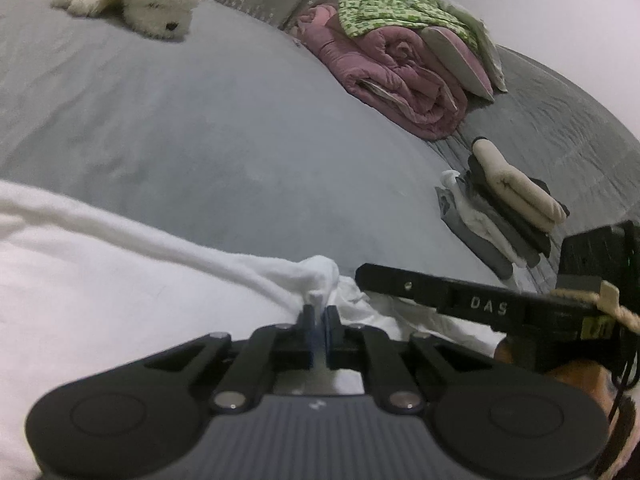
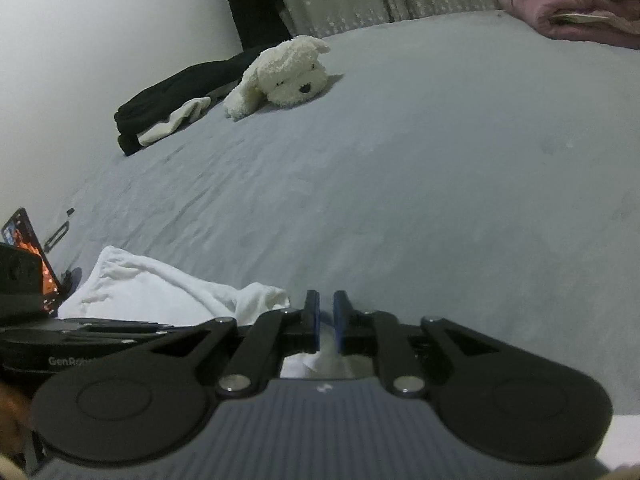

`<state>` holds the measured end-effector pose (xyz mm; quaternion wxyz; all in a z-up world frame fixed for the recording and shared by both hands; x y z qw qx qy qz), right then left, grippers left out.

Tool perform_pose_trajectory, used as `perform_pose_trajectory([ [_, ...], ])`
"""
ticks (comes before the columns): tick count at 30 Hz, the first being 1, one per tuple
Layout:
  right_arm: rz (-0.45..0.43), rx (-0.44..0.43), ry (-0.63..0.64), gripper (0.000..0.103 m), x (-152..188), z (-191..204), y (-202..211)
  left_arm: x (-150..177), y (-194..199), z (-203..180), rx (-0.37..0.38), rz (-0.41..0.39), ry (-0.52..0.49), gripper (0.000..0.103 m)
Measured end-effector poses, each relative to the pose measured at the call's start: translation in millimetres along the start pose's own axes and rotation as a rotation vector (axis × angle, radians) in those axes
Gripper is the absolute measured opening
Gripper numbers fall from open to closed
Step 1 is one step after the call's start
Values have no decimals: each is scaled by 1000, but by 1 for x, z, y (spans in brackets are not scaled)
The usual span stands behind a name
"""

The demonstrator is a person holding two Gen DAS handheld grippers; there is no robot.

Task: Fold clothes

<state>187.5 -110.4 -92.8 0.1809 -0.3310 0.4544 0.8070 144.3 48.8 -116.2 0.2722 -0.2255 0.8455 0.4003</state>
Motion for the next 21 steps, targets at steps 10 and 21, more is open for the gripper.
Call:
perform_pose_trajectory([
  [10, 74, 3, 255, 26, 9, 23, -4, -2, 9, 15, -10, -3, 20, 6],
  [21, 107, -69, 494, 33, 13, 35, -24, 0, 8, 18, -17, 0, 23, 6],
])
Point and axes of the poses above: each gripper's, at about its wrist camera, not at the fingertips, and y roughly against the way its jaws point, z to its left, x to its underside, the point moved 8 cm from there along -y, roughly the way its jaws point, and after that the axes turned 1 degree about -y, right-handed, at the moved point
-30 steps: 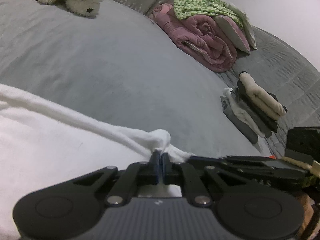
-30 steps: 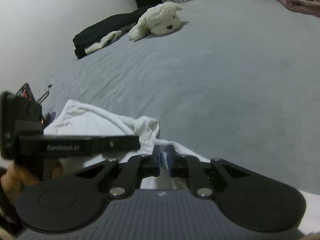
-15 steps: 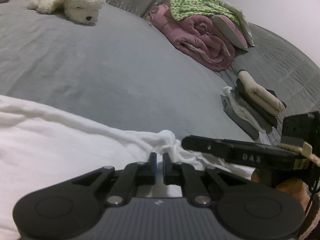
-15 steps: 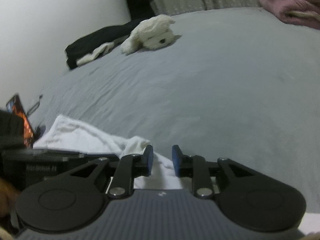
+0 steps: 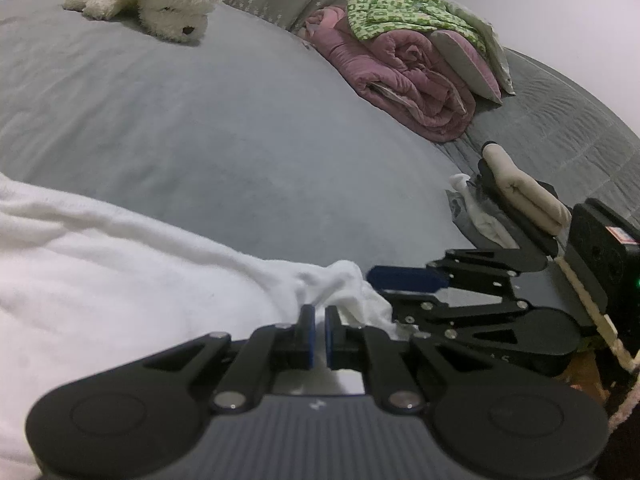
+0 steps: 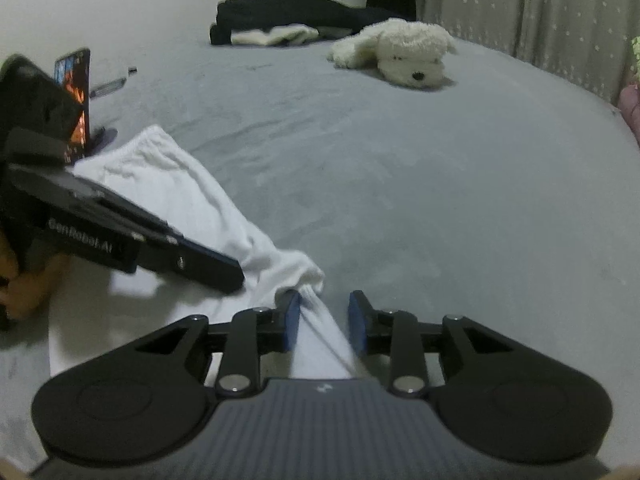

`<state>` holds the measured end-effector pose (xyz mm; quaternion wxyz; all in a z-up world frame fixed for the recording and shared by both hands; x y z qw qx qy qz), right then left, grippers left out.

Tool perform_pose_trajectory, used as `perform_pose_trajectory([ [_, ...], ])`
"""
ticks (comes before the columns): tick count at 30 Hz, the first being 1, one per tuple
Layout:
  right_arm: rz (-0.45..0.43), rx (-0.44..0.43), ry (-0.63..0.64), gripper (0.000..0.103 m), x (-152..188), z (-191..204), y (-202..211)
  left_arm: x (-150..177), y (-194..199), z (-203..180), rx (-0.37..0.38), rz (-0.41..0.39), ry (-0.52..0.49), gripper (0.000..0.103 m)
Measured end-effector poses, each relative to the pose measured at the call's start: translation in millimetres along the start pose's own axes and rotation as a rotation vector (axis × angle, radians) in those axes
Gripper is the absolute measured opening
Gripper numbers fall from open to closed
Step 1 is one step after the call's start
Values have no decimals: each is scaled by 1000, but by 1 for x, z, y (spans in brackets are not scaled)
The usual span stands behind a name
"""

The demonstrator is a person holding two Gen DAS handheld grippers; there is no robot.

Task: Fold clothes

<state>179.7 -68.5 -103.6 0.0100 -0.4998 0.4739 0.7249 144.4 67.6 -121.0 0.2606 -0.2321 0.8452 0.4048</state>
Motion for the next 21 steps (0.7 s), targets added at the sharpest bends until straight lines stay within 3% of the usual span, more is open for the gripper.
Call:
perform_pose_trajectory([
  [6, -87, -1, -47, 31, -9, 3, -11, 0, -2, 1, -3, -1, 2, 6],
  [7, -95, -4, -52, 24, -11, 4, -12, 0, -1, 1, -3, 0, 2, 6],
  [8, -103, -5, -57, 5, -12, 5, -13, 0, -1, 2, -3, 0, 3, 6],
  [15, -155, 81, -69, 3, -22, -3, -9, 0, -1, 2, -4, -1, 0, 5],
  [21, -119, 112, -54, 3, -16, -4, -24, 1, -2, 1, -14, 4, -4, 5],
])
Point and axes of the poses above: each gripper's, at about its wrist camera, not at the fingertips, and y roughly against the way its jaws point, z to its left, x to its underside, the point moved 8 cm from there along -y, roughly the way its jaws point, and after that the axes turned 1 degree about -y, right-handed, at the moved point
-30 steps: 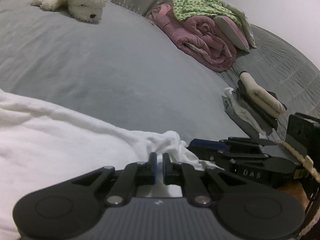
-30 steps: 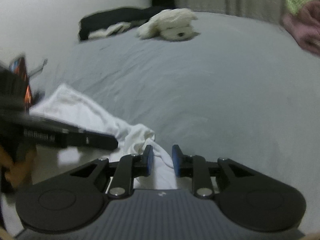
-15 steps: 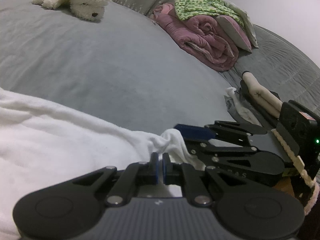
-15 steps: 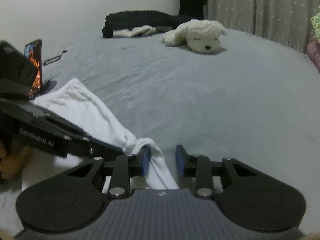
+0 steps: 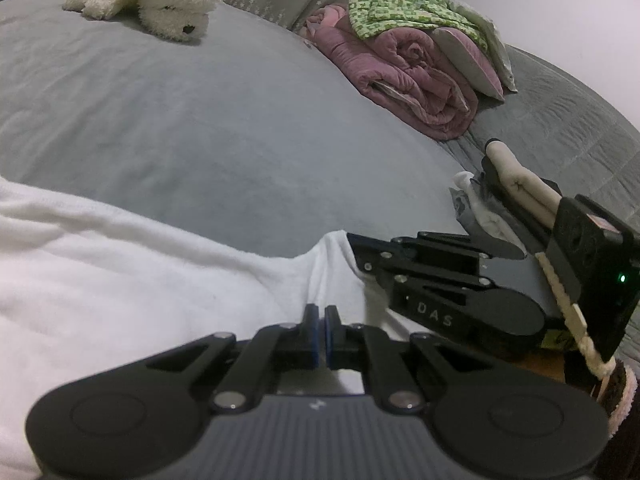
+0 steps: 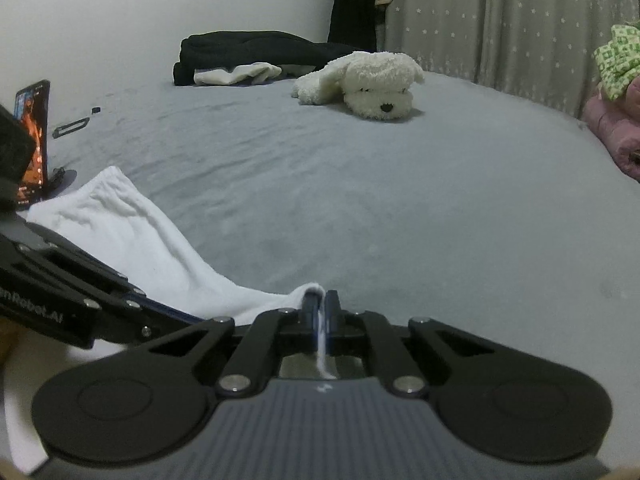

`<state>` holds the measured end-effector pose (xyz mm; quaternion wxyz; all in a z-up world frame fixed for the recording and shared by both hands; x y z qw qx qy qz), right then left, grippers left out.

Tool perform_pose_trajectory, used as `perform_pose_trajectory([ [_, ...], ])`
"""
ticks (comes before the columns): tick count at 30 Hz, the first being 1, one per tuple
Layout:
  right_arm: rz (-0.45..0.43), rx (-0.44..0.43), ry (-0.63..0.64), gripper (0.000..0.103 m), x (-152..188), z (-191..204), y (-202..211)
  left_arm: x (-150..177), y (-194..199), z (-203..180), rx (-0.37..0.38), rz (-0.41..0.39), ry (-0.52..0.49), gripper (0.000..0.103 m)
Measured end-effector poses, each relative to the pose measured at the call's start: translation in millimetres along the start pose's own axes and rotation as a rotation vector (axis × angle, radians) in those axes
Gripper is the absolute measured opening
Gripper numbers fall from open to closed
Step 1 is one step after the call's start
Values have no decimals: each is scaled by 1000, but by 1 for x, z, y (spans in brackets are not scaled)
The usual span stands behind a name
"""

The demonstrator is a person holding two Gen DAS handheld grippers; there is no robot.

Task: Fold clothes

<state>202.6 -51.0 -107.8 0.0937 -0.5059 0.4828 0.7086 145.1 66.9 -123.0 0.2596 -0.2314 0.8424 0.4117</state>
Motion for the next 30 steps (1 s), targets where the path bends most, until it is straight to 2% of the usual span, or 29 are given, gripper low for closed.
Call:
perform_pose_trajectory([
  [2, 3, -9, -33, 6, -1, -4, 2, -1, 0, 0, 0, 6, 8, 5],
  [4, 12, -31, -80, 20, 0, -7, 6, -1, 0, 0, -2, 15, 12, 5],
  [6, 26, -43, -111, 25, -1, -8, 12, -3, 0, -2, -9, 26, 10, 5],
  [8, 37, -32, -122, 36, -2, -9, 18, -4, 0, -4, -16, 38, 9, 5],
  [13, 55, 58, -181, 37, -5, -26, 41, -8, 1, -11, -43, 54, -8, 9],
  [17, 48, 124, -303, 37, 0, -49, 69, -13, 4, -18, -72, 51, -57, 15],
  [20, 38, 161, -386, 37, 12, -65, 95, -15, 8, -20, -93, 50, -96, 21],
  [25, 27, 202, -463, 37, 33, -85, 132, -19, 13, -21, -135, 49, -159, 22],
  [27, 34, 219, -454, 37, 39, -91, 143, -23, 11, -26, -134, 45, -192, 37],
  [30, 52, 229, -411, 37, 47, -94, 154, -30, -2, -32, -144, 45, -272, 43],
])
Point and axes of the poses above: each gripper's, at about its wrist camera, not at the fingertips, and y roughly against the way its jaws point, z to its left, x to its underside, the point moved 8 cm from there along -y, roughly the way its jaws point, and after that the axes turned 1 degree about -y, right-handed, at the moved point
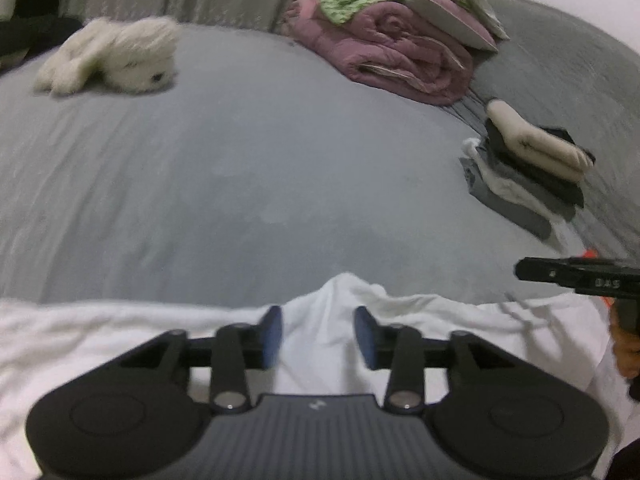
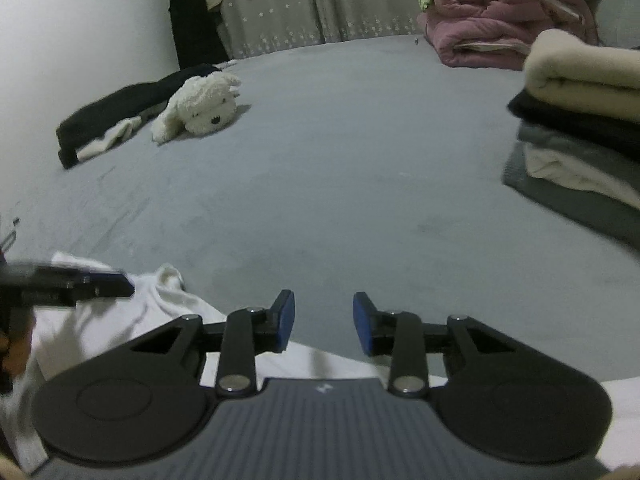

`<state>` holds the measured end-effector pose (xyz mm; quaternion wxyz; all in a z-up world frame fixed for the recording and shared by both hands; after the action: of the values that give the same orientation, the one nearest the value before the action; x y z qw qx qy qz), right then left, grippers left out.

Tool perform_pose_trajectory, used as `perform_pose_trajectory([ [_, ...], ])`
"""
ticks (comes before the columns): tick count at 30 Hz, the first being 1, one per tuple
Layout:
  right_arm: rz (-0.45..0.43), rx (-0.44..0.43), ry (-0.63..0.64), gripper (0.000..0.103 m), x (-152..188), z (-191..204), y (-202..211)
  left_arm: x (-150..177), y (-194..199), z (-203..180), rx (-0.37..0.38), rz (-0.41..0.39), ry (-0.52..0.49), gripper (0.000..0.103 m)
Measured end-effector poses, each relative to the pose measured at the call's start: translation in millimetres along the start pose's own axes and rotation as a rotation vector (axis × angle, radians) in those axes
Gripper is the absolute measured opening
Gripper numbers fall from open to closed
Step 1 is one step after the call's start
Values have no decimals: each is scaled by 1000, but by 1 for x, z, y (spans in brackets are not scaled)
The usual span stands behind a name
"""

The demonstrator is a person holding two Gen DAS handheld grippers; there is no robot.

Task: Fold clothes

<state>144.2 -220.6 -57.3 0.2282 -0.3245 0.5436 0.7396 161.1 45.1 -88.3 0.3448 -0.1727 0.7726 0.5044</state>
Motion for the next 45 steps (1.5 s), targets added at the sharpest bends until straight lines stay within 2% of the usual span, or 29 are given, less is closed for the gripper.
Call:
perform_pose_trajectory([
  [8, 45, 6, 167, 37, 28, -9, 13, -8, -26, 6, 5, 18, -36, 43],
  [14, 58, 13, 205, 35, 37, -18, 13, -2, -27, -3, -25, -4, -117, 43],
  [18, 85, 44, 277, 20, 47, -13, 3, 2, -26, -9, -49, -16, -181, 43],
  [20, 85, 63, 322, 5, 52, -9, -2, 3, -25, -9, -56, -22, -194, 43],
  [23, 57, 89, 345, 0, 52, -4, -2, 4, -25, -10, -63, -27, -202, 42],
  [31, -63, 171, 363, 0, 44, -3, 19, 6, -23, -9, -72, -40, -196, 42],
  [37, -21, 227, 344, 1, 53, -15, 0, 2, -21, -8, -62, -25, -179, 39],
  [40, -19, 212, 320, 14, 52, -18, 1, -4, -17, -3, -33, -25, -149, 36],
  [43, -32, 176, 251, 18, 45, -28, 11, -9, -16, 2, 25, -26, -98, 36],
  [45, -34, 151, 210, 30, 43, -33, 15, -8, -21, 1, 56, -11, -70, 36],
])
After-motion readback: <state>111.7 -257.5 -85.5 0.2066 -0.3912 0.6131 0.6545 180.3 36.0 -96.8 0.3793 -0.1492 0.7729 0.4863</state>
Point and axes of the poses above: each gripper's, at about its wrist camera, not at the fingertips, and y roughly against the way its jaws point, z to its left, x to its underside, the point moved 8 cm from there along -y, roughly the way its jaws point, and after that the axes turned 1 degree about -y, right-handed, at the moved point
